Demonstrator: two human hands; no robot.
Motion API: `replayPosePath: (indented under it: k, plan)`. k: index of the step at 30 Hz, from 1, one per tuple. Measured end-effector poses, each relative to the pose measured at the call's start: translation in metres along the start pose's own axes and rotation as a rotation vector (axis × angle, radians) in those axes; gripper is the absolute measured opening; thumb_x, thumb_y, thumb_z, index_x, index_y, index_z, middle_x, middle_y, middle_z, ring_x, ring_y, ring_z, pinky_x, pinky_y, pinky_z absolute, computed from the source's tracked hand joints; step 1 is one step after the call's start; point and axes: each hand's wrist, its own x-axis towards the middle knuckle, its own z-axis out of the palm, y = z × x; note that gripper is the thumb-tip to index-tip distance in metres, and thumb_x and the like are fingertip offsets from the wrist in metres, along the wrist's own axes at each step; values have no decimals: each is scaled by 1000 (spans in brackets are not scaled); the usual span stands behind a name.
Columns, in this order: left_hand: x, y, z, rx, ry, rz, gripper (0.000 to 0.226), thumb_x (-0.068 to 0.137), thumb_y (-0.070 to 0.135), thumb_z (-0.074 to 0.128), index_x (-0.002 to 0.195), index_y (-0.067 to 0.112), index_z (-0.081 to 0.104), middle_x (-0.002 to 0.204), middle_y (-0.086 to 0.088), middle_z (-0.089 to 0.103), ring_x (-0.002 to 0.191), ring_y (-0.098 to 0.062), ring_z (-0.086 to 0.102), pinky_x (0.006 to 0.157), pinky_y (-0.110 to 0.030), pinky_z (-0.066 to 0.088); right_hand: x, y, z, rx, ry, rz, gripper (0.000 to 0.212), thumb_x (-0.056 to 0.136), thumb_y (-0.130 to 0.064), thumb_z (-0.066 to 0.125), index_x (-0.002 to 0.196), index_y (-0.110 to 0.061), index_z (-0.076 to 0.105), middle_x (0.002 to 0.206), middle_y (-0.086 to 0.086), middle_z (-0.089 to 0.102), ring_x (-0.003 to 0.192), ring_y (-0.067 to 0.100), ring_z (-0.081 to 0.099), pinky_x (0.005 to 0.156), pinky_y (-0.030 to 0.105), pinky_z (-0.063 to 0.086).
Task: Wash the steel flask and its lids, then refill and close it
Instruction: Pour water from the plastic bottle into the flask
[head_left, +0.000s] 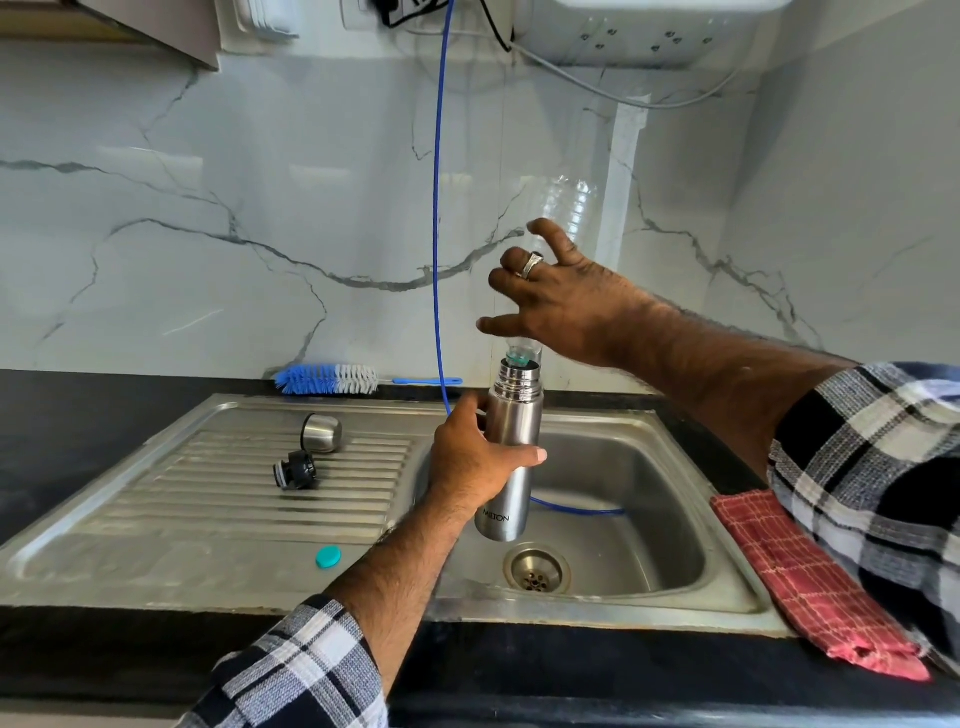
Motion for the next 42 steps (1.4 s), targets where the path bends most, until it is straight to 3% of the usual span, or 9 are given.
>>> replayPosePath:
  k: [7,17,24,26,29,33,35,40,42]
  plan:
    - [-1,1,-3,-8,4,-8,73,54,40,103,110,31,57,98,15,69,85,-1,65,70,-25,53,-2,2,-1,18,-22,22,95,81,-15,86,159,-42,40,157,16,42,150,41,36,122,74,12]
    - [-2,-4,-4,-3,13,-3,72,54,39,103,109,32,57,100,14,69,87,-6,68,76,-30,60,-2,-1,-6,53,-69,92,92,84,-17,84,160,-41,38,161,17,38,152,43,35,122,74,10]
    - [6,-4,-16,-36,45,-19,71,52,38,104,105,31,58,101,13,70,89,-9,69,77,-34,62,7,-11,-2,302,-155,300,90,91,-18,72,164,-43,26,158,14,37,153,40,29,122,72,8]
    - [11,-4,-25,-49,64,-22,70,51,38,104,102,32,57,101,13,70,90,-10,70,79,-36,62,13,-12,-4,429,-193,402,93,90,-16,70,165,-44,22,158,10,39,153,37,28,123,70,10]
    - [19,-3,-46,-47,93,-23,71,50,39,105,101,31,56,100,13,70,89,-10,69,79,-36,62,26,-13,-6,752,-195,606,95,84,-14,75,162,-38,27,153,5,51,144,34,43,120,63,24]
    - [28,-1,-88,-43,158,-32,72,52,36,105,104,29,57,99,11,70,86,-9,69,76,-33,60,54,-25,-2,1386,-136,865,84,78,-11,90,150,-23,48,135,3,66,121,27,62,99,38,50]
    - [31,-5,-110,-35,198,-44,71,51,35,105,103,29,57,97,11,71,85,-10,70,76,-33,60,72,-35,-4,1594,-124,906,82,73,-9,95,143,-16,54,124,3,68,114,24,65,88,28,48]
    - [35,-22,-172,10,342,-65,73,46,35,106,101,28,58,99,8,71,88,-15,71,79,-38,62,124,-71,-16,1969,-38,988,70,66,-6,95,128,-14,64,116,6,72,105,25,69,72,29,48]
    - [35,-30,-199,32,388,-79,75,44,36,106,100,29,56,98,7,72,88,-16,72,80,-43,64,142,-86,-23,2072,-26,969,59,69,-4,91,122,-14,66,108,4,73,90,19,69,62,27,45]
